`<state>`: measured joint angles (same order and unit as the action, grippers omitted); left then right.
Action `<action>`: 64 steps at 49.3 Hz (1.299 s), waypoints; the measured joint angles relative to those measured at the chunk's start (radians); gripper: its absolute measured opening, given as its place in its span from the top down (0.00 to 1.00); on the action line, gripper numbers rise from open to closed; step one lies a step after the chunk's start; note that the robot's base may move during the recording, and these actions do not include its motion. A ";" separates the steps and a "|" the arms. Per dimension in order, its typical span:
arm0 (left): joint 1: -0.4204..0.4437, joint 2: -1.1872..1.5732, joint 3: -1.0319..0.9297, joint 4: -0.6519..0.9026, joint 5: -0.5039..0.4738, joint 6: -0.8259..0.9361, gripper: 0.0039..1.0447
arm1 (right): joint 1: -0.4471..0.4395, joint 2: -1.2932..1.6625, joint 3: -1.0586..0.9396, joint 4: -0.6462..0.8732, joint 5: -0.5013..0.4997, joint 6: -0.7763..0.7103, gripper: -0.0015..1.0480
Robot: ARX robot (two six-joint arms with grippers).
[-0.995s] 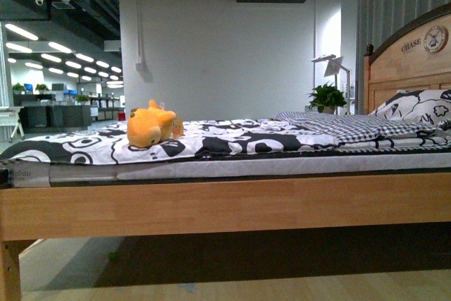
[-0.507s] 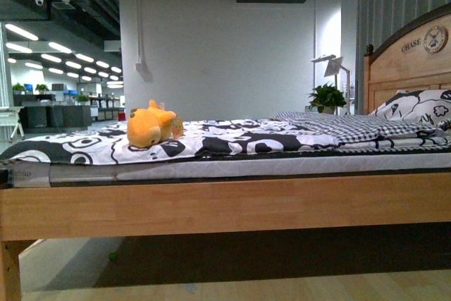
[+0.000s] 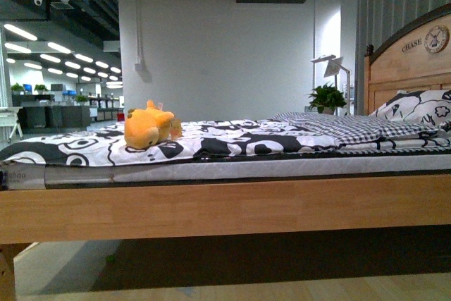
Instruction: Put away toys
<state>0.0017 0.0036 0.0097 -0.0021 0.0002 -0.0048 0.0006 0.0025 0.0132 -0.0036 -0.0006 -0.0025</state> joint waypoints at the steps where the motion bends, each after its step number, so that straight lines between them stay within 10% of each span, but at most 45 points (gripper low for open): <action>1: 0.000 0.000 0.000 0.000 0.000 0.000 0.05 | 0.000 0.000 0.000 0.000 0.000 0.000 0.00; 64: 0.000 0.000 0.000 0.000 0.000 0.000 0.05 | 0.000 0.000 0.000 0.000 0.000 0.000 0.00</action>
<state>0.0017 0.0036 0.0097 -0.0021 0.0006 -0.0048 0.0006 0.0025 0.0132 -0.0036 -0.0006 -0.0025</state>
